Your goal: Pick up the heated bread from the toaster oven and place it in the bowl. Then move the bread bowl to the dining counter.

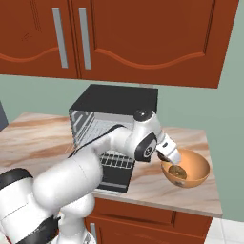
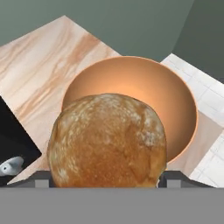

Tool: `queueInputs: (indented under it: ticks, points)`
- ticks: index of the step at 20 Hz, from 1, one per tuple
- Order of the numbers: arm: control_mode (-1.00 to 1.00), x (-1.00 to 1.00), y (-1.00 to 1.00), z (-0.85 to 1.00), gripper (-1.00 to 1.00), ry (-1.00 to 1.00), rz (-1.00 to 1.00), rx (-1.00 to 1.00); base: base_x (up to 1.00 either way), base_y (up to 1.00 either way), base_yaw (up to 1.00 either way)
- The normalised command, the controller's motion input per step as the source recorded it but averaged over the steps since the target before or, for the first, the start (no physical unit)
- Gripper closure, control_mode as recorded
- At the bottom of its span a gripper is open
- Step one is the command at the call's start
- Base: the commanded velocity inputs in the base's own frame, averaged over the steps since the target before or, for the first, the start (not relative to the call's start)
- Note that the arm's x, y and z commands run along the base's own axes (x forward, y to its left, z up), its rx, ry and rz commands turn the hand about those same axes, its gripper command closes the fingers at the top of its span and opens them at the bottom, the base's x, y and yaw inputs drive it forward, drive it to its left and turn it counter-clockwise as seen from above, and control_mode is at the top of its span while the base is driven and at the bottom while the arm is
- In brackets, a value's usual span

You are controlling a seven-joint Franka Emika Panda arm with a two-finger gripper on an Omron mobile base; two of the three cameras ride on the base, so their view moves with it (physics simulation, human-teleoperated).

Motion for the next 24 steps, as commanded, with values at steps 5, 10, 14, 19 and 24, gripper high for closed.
queueInputs:
  ticks: [5, 10, 14, 19, 24]
  points:
    - [-1.00, 0.22, -0.79, -0.26, 1.00, 0.06, 0.00, 0.09, 0.00, 0.00, 0.00]
    - [-1.00, 0.17, -0.43, -0.37, 1.00, 0.07, 0.00, 0.05, 0.00, 0.00, 0.00]
    - [-1.00, 0.47, -0.28, -0.44, 1.00, 0.00, 0.00, 0.05, 0.00, 0.00, 0.00]
    - [-1.00, 0.59, -0.15, -0.36, -1.00, -0.04, 0.00, 0.02, 0.00, 0.00, 0.00]
    - [-1.00, 0.11, 0.00, 0.03, -1.00, 0.00, 0.00, 0.00, 0.00, 0.00, 0.00]
